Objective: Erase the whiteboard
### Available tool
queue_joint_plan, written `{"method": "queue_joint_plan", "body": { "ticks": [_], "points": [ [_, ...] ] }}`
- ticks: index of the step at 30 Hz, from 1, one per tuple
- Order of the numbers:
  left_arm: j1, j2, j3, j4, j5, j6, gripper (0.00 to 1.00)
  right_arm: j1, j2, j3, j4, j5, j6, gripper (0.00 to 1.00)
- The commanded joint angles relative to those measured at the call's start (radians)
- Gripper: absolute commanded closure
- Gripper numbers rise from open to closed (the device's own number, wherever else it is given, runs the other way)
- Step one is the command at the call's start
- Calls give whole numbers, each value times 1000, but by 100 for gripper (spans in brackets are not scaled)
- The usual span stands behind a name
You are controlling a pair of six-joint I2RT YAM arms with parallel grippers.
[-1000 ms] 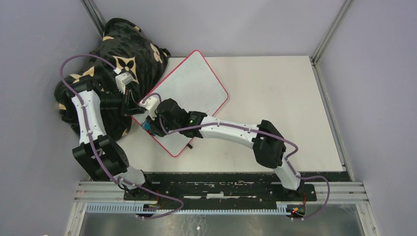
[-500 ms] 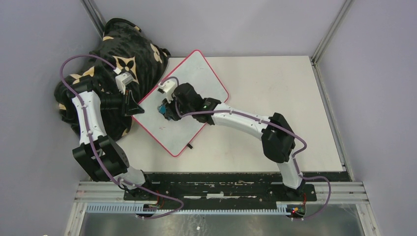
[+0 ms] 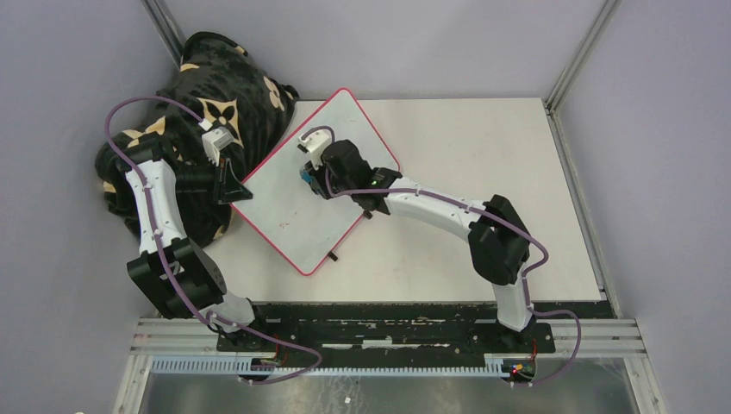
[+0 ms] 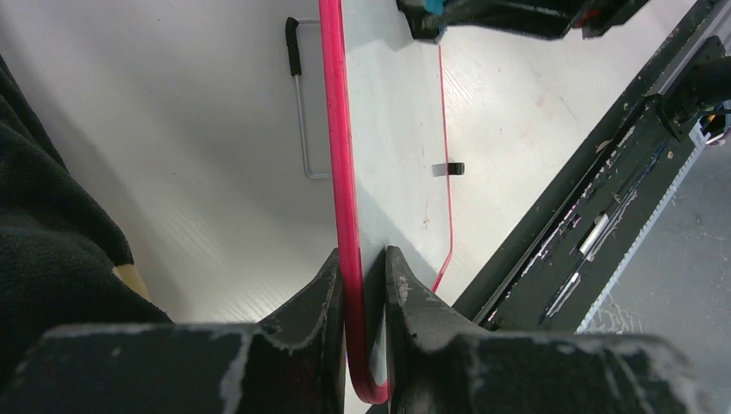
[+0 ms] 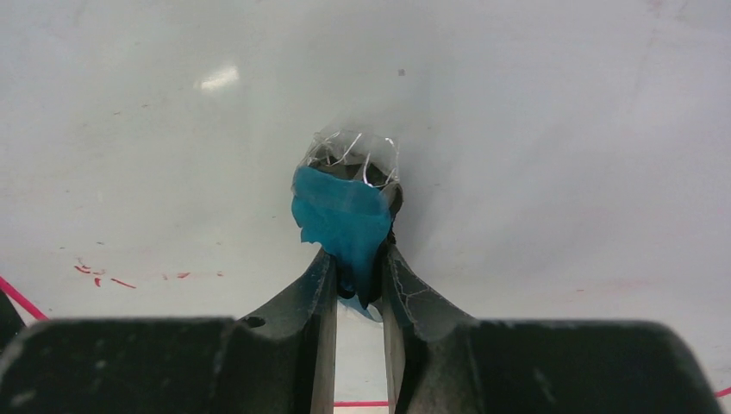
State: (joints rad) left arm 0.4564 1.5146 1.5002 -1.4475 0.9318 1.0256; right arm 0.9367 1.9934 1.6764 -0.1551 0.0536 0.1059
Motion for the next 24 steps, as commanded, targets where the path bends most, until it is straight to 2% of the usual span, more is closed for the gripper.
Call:
{"method": "queue_joint_plan", "body": {
  "ticks": [1,7,14,19,24],
  "points": [
    [-19,-4,-10,-15,-97,93,97,105,13,-27,18,-8,-3,99],
    [-19,2,-8,-16,-98,90,97,194,50,-1,29,-43,22,99],
    [-18,8,-2,-16,-99,86,97,233,73,26,45,-62,50,99],
    [-19,9,-3,-16,-102,85,97,221,85,16,44,-5,44,99],
    [-18,7,-5,-15,-105,87,97,150,49,-34,64,31,47,99]
  ]
}}
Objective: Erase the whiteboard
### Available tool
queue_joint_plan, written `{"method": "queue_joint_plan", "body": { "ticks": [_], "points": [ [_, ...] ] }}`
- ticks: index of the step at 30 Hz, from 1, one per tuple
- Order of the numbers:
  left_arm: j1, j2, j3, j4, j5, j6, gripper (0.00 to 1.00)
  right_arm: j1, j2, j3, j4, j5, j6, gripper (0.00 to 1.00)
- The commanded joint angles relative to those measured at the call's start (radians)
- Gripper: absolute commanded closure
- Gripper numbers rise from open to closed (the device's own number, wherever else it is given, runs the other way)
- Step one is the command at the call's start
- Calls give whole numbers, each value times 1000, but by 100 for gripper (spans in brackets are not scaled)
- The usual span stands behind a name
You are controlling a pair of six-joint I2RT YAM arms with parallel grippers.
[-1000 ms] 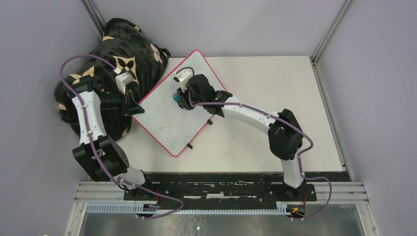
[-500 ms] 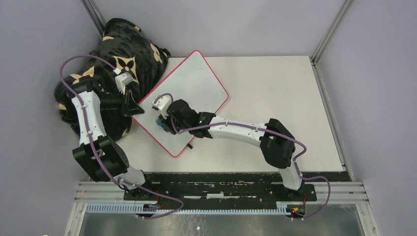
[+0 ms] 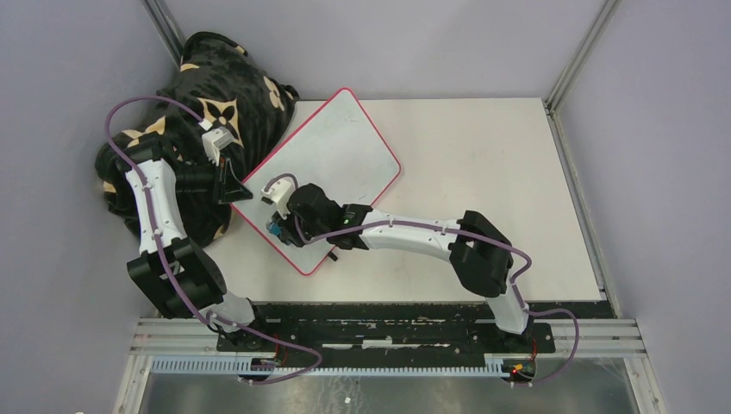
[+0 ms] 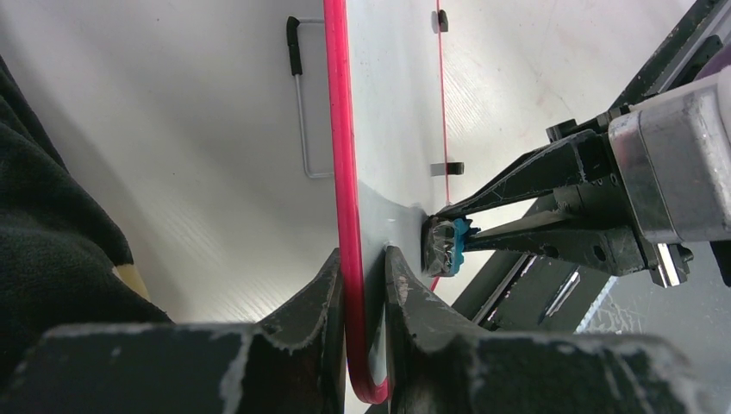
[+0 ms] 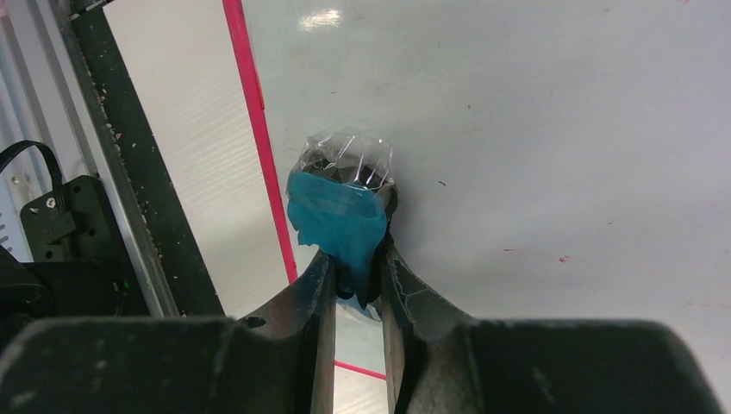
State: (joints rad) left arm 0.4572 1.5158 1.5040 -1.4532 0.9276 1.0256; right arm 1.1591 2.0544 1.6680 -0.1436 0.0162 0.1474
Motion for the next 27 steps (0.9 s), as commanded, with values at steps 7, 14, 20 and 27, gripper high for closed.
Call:
{"method": "queue_joint_plan", "body": {
  "ticks": [7,14,20,27],
  "points": [
    [-20,7,-8,-9,-98,85,97,-246,-65,-75,57,89,-26,99],
    [-19,8,-7,-9,-103,84,97,-420,-64,-53,36,103,-79,99],
    [-20,7,-5,-9,-103,80,97,-547,-73,-35,20,97,-84,99],
    [-20,9,1,-9,-99,74,97,-612,-137,-69,4,124,-73,99]
  ]
}}
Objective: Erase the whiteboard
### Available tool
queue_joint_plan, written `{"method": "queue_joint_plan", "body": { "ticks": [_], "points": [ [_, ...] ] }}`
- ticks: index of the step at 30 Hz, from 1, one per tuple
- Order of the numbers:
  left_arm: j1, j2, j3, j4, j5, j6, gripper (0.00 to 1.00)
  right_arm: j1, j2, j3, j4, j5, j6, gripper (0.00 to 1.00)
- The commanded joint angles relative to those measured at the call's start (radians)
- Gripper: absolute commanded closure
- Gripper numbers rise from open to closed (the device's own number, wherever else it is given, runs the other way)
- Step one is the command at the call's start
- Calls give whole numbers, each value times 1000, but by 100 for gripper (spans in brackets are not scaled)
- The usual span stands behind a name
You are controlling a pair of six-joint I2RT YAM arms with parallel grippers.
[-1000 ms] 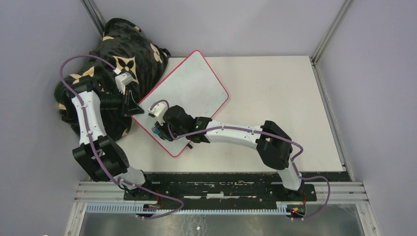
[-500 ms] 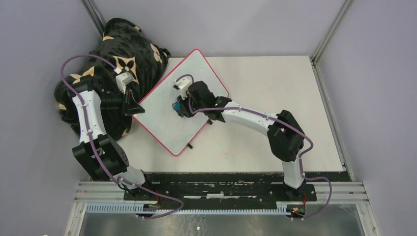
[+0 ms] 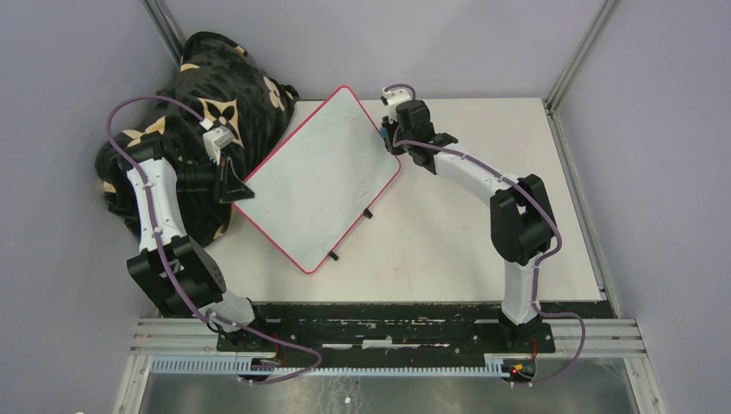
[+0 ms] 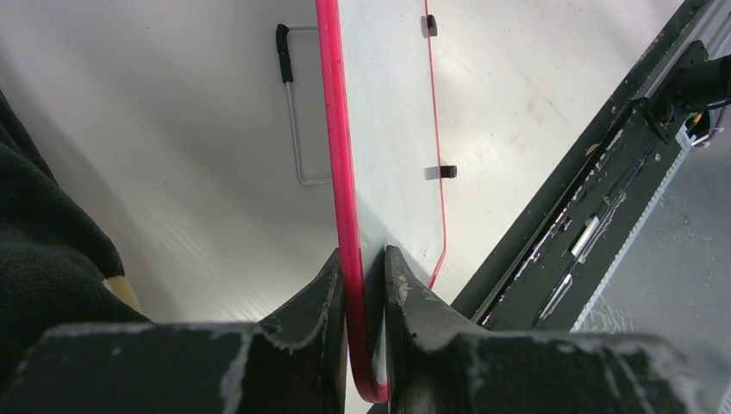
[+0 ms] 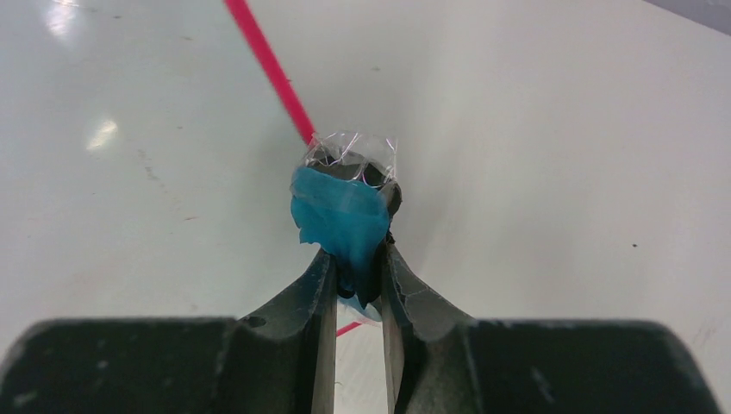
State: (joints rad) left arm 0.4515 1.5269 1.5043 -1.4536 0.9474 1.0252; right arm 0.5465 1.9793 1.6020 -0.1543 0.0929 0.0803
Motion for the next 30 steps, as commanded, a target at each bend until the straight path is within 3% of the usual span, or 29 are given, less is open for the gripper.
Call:
{"method": "queue_joint_plan", "body": {
  "ticks": [1,8,13,17,19,20,22,30],
  "points": [
    [-13,-1,2,-8,-118,72,97,-12,-84,-15,12,55,2,99],
    [-14,13,24,-8,-112,47,92,-70,-220,4,-256,148,41,99],
    [-14,10,54,-8,-90,17,60,-93,-342,-65,-405,195,47,99],
    [-13,9,80,-8,-64,-7,41,-119,-439,-150,-463,216,79,99],
    [-14,15,97,-7,-45,-26,36,-132,-476,-191,-491,219,95,99],
    [-13,20,107,-7,-36,-39,29,-138,-492,-207,-506,220,103,99],
    [-14,33,134,-7,-18,-71,3,-145,-525,-239,-520,221,114,99],
    [-13,41,190,86,41,-208,1,-167,-612,-338,-593,226,161,99]
  ]
}}
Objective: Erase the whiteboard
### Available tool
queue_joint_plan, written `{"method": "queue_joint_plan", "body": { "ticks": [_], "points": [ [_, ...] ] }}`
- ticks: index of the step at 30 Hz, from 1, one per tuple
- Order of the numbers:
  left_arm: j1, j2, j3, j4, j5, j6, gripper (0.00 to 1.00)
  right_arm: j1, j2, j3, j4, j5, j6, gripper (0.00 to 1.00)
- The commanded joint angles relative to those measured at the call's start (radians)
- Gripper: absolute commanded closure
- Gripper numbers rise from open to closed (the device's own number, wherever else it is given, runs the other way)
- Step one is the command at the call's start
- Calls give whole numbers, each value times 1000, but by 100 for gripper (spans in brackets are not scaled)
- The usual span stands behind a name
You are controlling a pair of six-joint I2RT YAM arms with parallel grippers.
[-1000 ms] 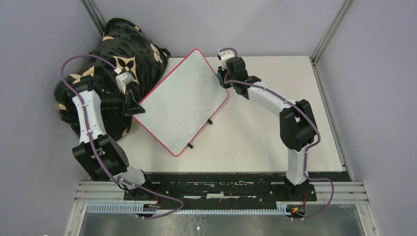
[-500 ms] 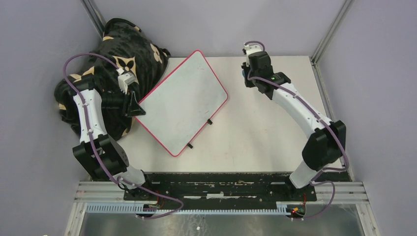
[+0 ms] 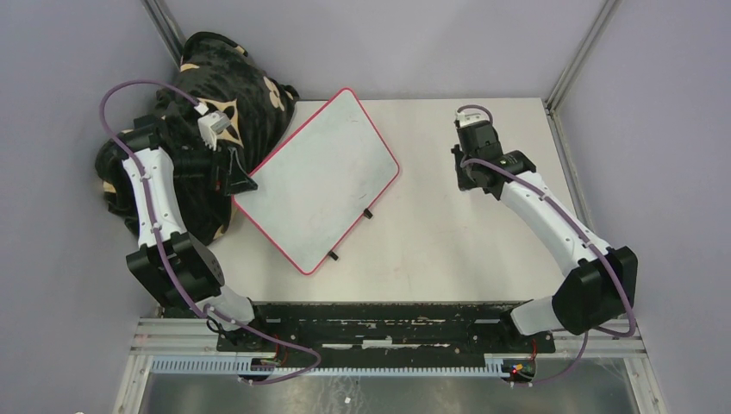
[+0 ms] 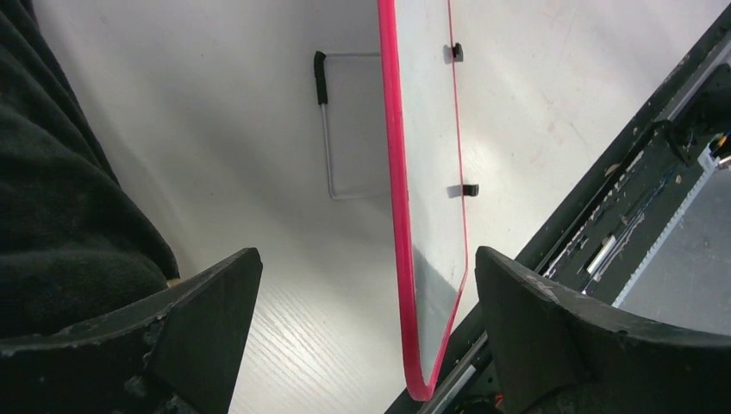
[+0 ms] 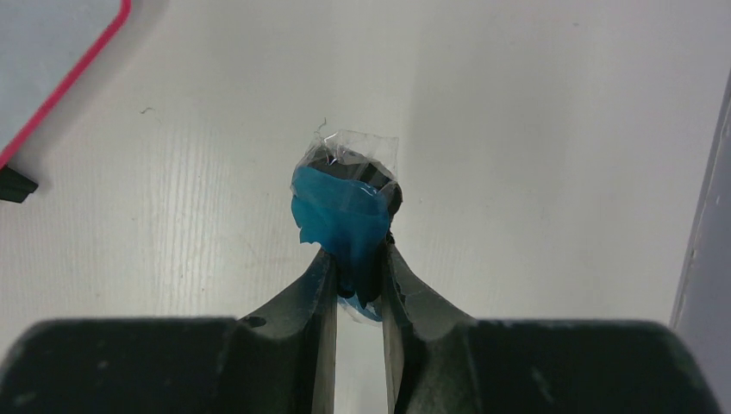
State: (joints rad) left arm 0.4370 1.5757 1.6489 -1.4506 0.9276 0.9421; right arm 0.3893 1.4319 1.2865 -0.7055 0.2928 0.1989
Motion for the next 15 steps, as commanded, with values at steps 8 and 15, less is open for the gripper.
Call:
{"method": "queue_joint_plan", "body": {
  "ticks": [8,15],
  "points": [
    [0,-103,-26,566,-69,-583,1,-19,-67,-71,-142,-30,144,99],
    [-34,-79,-18,771,-224,-807,1,-20,-23,-138,-136,-176,226,95]
  ]
}}
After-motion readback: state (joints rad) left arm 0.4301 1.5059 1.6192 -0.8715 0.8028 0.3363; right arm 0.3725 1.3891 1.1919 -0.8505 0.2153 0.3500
